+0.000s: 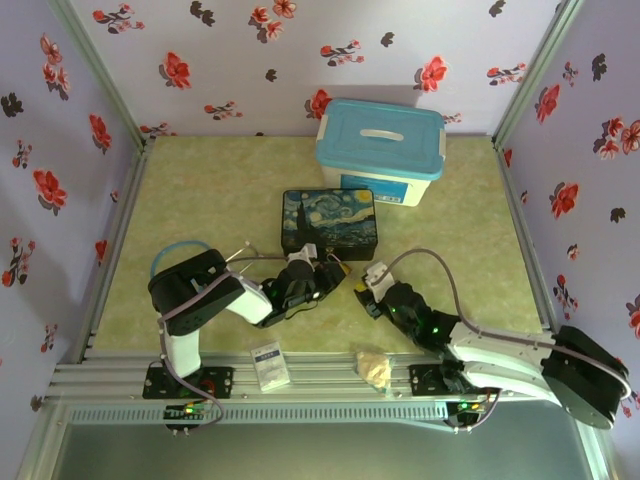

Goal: Unlock the padlock with the key

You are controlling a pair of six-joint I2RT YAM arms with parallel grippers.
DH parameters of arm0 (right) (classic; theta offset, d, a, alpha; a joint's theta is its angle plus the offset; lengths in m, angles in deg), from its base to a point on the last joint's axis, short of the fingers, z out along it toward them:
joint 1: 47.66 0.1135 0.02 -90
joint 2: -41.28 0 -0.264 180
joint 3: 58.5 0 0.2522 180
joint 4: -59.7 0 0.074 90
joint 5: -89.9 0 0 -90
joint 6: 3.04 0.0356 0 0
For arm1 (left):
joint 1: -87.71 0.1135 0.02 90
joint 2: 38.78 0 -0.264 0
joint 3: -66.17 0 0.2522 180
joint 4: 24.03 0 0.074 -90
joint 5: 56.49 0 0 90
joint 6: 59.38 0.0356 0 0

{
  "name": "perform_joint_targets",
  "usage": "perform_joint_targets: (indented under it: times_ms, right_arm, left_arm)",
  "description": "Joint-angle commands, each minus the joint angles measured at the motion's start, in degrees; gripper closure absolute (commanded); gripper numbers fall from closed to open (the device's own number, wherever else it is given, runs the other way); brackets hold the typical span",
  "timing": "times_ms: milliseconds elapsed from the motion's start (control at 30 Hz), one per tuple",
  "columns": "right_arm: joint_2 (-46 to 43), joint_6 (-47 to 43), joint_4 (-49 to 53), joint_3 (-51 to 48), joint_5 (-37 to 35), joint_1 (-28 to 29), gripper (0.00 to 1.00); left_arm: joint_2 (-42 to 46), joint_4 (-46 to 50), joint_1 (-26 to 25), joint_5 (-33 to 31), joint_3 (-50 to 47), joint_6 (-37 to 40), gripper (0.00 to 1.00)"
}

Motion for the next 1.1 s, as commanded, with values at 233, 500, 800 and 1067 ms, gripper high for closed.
perform_joint_targets:
  times_ms: [233,500,800,1067]
  right_arm:
    - [16.14,-9.18,-20.96,-3.10,-7.50,5.33,0.63]
    - [24.78,-11.21,-21.26,0.58,-11.35,6.42,0.65]
    - [35.62,-15.09,-33.61,2.61,-19.63,6.87,0.71]
    - [39.16,-16.72,-36.26,4.98,-16.76,6.95,0.71]
  left_arm:
    - [-3.83,-7.30,0.56,5.79,-1.40,-1.11,1.00]
    - [-3.59,-7.65,0.85,5.00,-2.81,-0.89,1.00]
    - [-2.34,-6.24,1.32,5.17,-3.44,-0.50,1.00]
    - [2.11,0.01,1.42,5.00,-3.04,2.64,1.00]
